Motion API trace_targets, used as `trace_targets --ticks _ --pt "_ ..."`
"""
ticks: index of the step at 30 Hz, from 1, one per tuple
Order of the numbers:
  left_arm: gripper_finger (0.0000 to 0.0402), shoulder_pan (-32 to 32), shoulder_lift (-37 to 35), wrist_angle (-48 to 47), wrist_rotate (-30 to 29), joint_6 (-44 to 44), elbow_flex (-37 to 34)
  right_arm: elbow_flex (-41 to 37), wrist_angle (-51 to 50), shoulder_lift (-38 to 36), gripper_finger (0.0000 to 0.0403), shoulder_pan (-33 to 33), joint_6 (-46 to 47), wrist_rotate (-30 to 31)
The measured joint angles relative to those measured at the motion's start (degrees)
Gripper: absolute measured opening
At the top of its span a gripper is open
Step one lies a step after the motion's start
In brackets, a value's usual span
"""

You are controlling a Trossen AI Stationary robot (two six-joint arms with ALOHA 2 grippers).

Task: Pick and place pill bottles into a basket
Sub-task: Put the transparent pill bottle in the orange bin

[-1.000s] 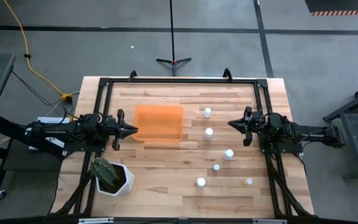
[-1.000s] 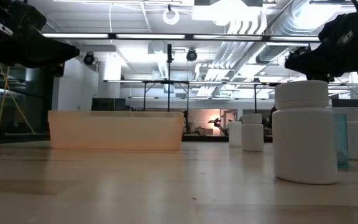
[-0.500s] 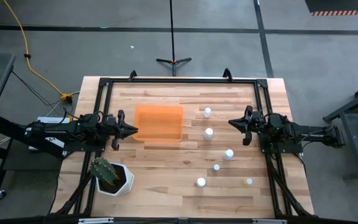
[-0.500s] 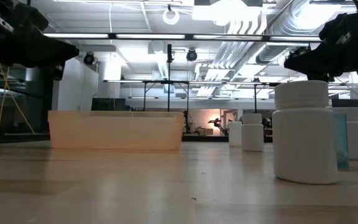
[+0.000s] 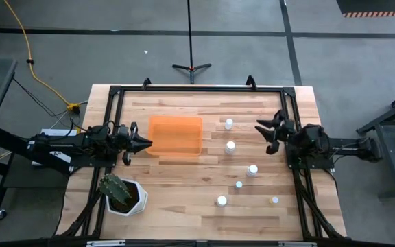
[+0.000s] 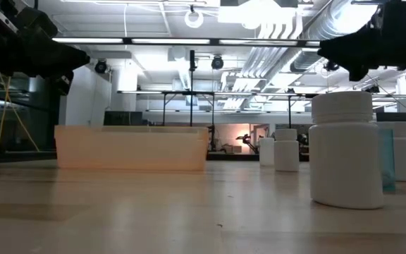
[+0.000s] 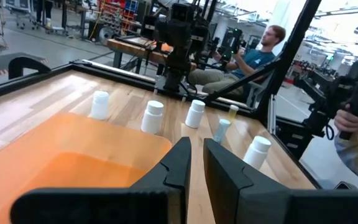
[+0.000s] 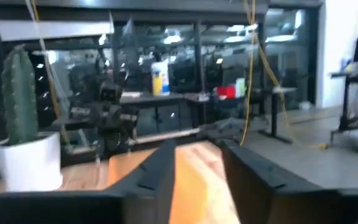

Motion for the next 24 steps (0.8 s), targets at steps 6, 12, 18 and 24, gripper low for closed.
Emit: trace_targets --ticks 6,12,18,24 --pt "0.0079 0.0 0.0 0.0 0.1 -3.34 0.0 0.0 12.04 6.77 0.0213 -0.02 -3.54 1.69" --pt "0.0079 0.0 0.0 0.0 -0.14 0.86 0.0 1.94 21.56 15.3 0.0227 0.0 -4.29 -0.05" --pt "0.0079 0.0 -0.02 0.4 -2.35 2.52 0.0 14.06 12.55 27.85 0.0217 0.0 -6.91 1.25" --pt "0.0079 0.0 -0.02 0.44 -2.87 3.2 0.02 27.94 -8.37 38.29 0.0217 -0.02 -6.18 12.4"
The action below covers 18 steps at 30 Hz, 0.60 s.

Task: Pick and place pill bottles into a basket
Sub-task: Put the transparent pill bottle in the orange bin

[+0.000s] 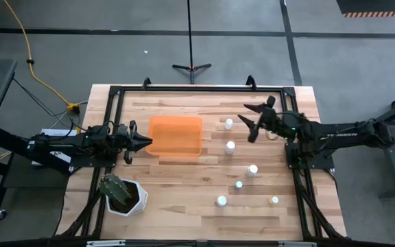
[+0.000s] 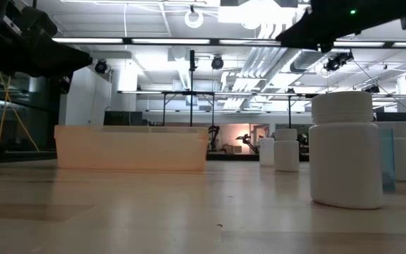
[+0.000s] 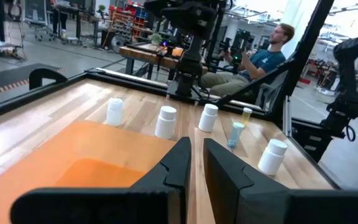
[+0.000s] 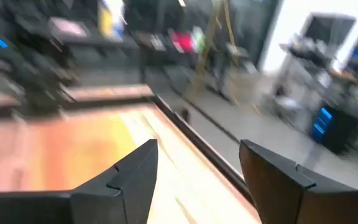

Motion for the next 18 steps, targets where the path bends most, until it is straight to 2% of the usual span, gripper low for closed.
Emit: trace_targets --ticks 6,11,18 --pt "0.0079 0.0 0.0 0.02 -0.24 3.66 -0.01 6.72 -8.32 8.12 0.0213 -0.12 7.81 2.41" --pt "0.0079 0.0 0.0 0.04 -0.28 6.13 0.0 9.66 -11.67 14.96 0.0217 -3.54 18.72 -0.88" --pt "0.0079 0.0 0.0 0.2 -0.31 6.94 -0.02 14.39 -11.44 25.67 0.0236 -10.44 18.22 0.35"
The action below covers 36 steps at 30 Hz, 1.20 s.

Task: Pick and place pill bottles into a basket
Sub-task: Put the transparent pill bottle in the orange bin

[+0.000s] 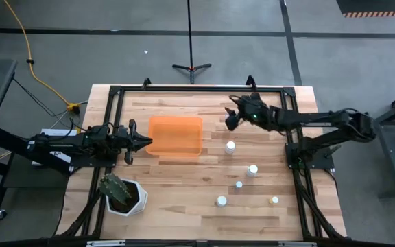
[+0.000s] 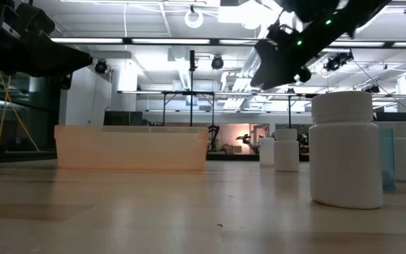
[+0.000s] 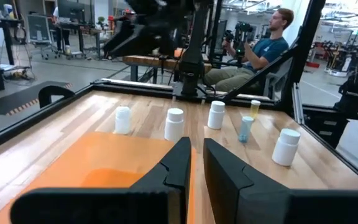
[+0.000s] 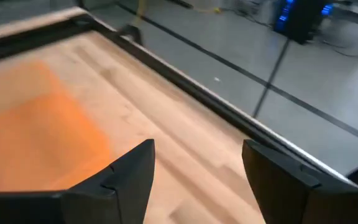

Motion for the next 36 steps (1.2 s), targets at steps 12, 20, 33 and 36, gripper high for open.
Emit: trace_targets --ticks 12,20,33,36 --pt "0.0079 0.0 0.0 2.07 -0.65 -2.58 0.0 11.54 -5.63 16.51 0.0277 -4.26 1.59 -3.01" --pt "0.0079 0.02 0.0 0.97 -0.8 -2.43 0.0 20.85 -24.91 23.5 0.0277 -5.02 3.23 -3.13" --pt "0.0079 0.0 0.0 0.39 -2.51 -3.59 0.01 24.51 -38.56 23.77 0.0277 -4.97 6.68 -17.94" --pt "0.0079 0.0 0.0 0.38 -2.53 -2.84 0.0 24.51 -42.24 23.77 0.0277 -5.0 8.73 -15.4"
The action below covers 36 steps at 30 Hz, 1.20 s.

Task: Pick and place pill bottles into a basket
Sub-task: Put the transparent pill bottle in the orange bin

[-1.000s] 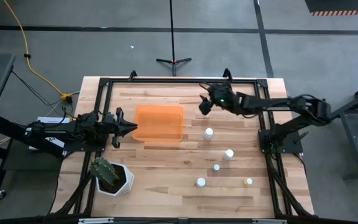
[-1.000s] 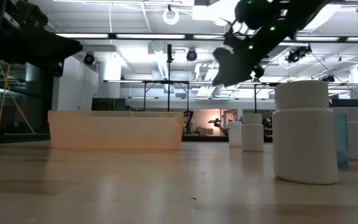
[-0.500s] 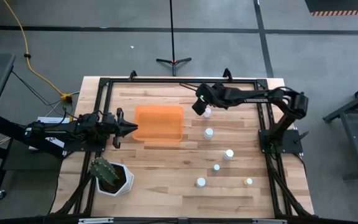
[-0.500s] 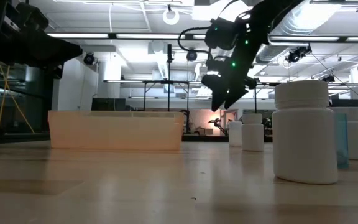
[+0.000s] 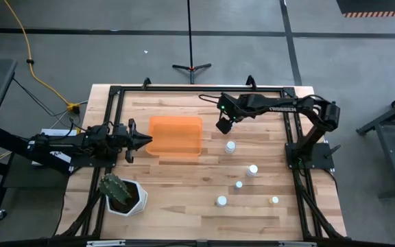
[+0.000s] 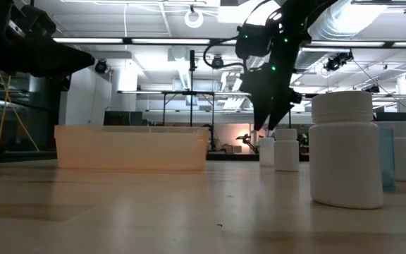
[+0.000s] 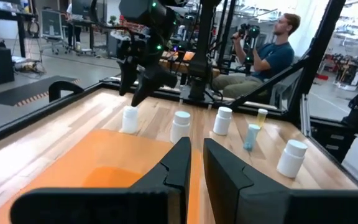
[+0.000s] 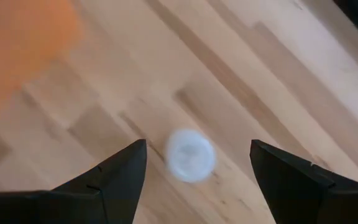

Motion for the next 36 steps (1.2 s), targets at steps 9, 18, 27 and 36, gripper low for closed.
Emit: trace_targets --ticks 9,18,27,36 --pt "0.0079 0.0 0.0 0.02 -0.07 1.37 0.02 -0.02 1.23 0.27 0.0277 0.09 0.55 0.9" --pt "0.0079 0.0 0.0 0.19 -0.13 0.72 0.02 -0.04 1.64 4.15 0.0277 0.04 0.59 -1.67" --pt "0.0079 0.02 0.0 0.17 -0.47 0.72 0.02 -0.11 1.35 6.49 0.0277 0.04 0.54 -3.65" --pt "0.0079 0.01 0.0 0.13 -0.59 0.72 0.02 -0.11 0.29 6.49 0.0277 0.04 0.43 -3.6"
